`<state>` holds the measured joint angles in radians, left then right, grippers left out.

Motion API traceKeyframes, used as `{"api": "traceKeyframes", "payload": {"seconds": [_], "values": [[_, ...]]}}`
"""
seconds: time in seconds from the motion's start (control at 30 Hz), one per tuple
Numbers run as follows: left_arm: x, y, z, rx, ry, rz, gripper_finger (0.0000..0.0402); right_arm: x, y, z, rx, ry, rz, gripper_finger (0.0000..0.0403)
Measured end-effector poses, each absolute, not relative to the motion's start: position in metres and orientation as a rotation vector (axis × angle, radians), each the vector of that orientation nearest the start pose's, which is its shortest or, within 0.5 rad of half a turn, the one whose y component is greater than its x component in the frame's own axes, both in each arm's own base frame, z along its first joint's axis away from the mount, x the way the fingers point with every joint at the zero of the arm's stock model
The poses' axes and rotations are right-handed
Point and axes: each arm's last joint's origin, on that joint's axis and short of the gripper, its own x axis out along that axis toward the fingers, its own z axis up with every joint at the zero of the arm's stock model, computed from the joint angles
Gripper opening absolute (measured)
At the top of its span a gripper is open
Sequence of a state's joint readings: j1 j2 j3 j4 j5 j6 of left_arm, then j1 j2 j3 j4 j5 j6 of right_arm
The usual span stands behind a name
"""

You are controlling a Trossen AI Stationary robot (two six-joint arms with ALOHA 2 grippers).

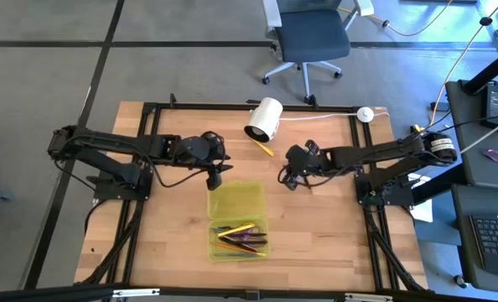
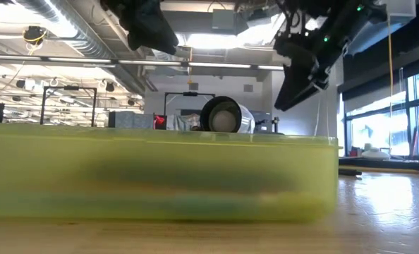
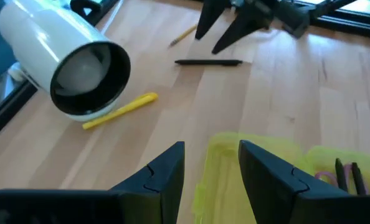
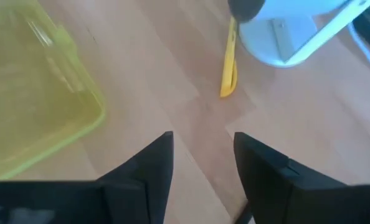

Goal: Pick & place school supplies into a supply box
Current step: Put the yellow pen into the yellow supply box

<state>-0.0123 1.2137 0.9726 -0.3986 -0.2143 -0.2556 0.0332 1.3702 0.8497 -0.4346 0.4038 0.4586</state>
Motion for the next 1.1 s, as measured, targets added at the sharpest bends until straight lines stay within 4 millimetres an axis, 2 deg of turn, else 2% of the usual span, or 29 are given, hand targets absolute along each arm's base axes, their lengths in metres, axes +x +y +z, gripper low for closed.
{"api": "traceKeyframes", "payload": {"seconds": [0.2,0.37,0.7,0.9,1.1], "values": [[0.259,0.003,0.291,-0.125,0.626,0.243,0.0144,0.266,-0.019,0.215,0.272,0.835,-0.554,0.0172],[0.261,0.003,0.289,-0.121,0.627,0.242,0.0143,0.278,-0.041,0.207,0.283,0.824,-0.485,0.0172],[0.261,0.003,0.289,-0.120,0.634,0.242,0.0143,0.306,-0.077,0.161,0.129,0.854,-0.465,0.0172],[0.261,0.003,0.289,-0.077,0.640,0.228,0.0143,0.313,-0.096,0.139,0.181,0.845,-0.449,0.0172],[0.261,0.003,0.288,-0.036,0.646,0.214,0.0143,0.313,-0.109,0.129,0.222,0.837,-0.443,0.0172]]}}
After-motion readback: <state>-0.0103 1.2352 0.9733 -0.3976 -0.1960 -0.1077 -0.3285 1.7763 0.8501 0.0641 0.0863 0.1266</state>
